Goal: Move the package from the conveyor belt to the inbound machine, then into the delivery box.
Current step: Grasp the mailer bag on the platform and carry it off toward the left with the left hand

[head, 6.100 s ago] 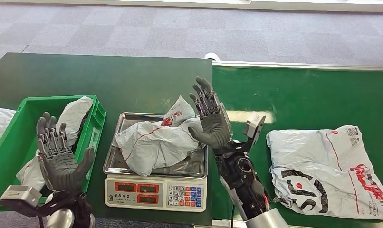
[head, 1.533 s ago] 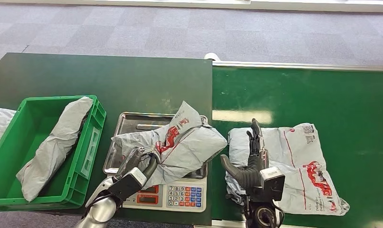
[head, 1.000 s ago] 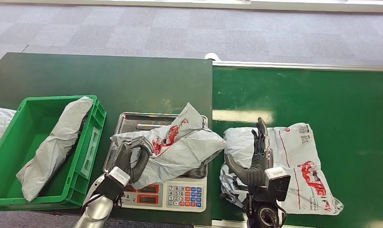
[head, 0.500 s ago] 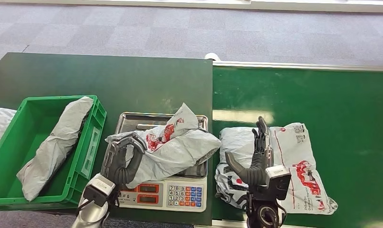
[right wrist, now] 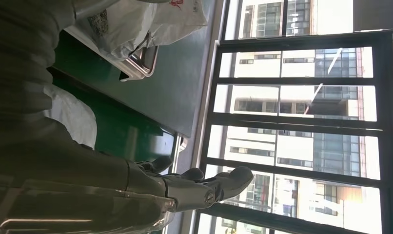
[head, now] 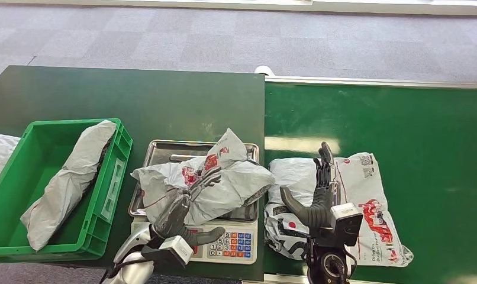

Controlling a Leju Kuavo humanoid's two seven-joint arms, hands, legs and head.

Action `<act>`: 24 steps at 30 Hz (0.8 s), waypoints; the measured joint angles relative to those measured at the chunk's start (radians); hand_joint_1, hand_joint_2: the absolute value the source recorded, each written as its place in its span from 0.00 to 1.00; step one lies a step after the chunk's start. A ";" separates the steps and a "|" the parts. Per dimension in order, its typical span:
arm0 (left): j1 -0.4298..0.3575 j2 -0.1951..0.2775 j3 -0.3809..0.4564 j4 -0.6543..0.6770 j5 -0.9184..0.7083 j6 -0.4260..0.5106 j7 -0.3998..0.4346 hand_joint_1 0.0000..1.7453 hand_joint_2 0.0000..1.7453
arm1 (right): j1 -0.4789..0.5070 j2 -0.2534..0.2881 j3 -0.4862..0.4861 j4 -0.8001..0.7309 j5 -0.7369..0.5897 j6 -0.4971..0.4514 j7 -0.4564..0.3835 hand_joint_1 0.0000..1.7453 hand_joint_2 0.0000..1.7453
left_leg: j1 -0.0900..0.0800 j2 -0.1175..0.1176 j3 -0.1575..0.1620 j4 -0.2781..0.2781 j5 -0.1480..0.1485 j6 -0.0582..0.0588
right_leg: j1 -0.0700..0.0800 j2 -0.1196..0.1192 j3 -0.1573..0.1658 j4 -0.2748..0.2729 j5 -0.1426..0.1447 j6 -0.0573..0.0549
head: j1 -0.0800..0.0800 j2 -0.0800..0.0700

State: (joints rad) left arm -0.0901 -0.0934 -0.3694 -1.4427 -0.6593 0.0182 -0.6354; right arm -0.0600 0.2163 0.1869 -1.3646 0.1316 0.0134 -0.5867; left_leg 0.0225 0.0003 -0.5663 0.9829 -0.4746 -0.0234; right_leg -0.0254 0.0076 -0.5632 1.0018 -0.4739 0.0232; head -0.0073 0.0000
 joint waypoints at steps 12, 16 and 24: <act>-0.040 0.014 -0.076 0.123 -0.107 -0.046 0.070 0.00 1.00 | 0.002 0.000 -0.002 0.001 0.002 0.006 0.001 0.00 1.00 | 0.000 0.000 0.000 0.000 0.000 0.000 | 0.000 0.000 0.000 0.000 0.000 0.000 | 0.000 0.000; -0.055 0.019 -0.087 0.153 -0.122 -0.052 0.084 0.00 1.00 | 0.006 0.000 -0.002 0.001 0.003 0.006 0.001 0.00 1.00 | 0.000 0.000 0.000 0.000 0.000 0.000 | 0.000 0.000 0.000 0.000 0.000 0.000 | 0.000 0.000; -0.073 0.021 -0.092 0.194 -0.133 -0.063 0.104 0.00 1.00 | 0.019 0.000 -0.006 0.001 0.007 0.006 0.001 0.00 1.00 | 0.000 0.000 0.001 0.000 0.000 0.000 | 0.000 0.000 0.001 0.000 0.000 0.000 | 0.000 0.000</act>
State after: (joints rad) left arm -0.1632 -0.0721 -0.4612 -1.2491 -0.7927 -0.0445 -0.5318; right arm -0.0409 0.2163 0.1806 -1.3638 0.1383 0.0195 -0.5855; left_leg 0.0225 0.0003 -0.5653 0.9829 -0.4746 -0.0234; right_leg -0.0254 0.0076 -0.5620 1.0018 -0.4739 0.0232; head -0.0073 0.0000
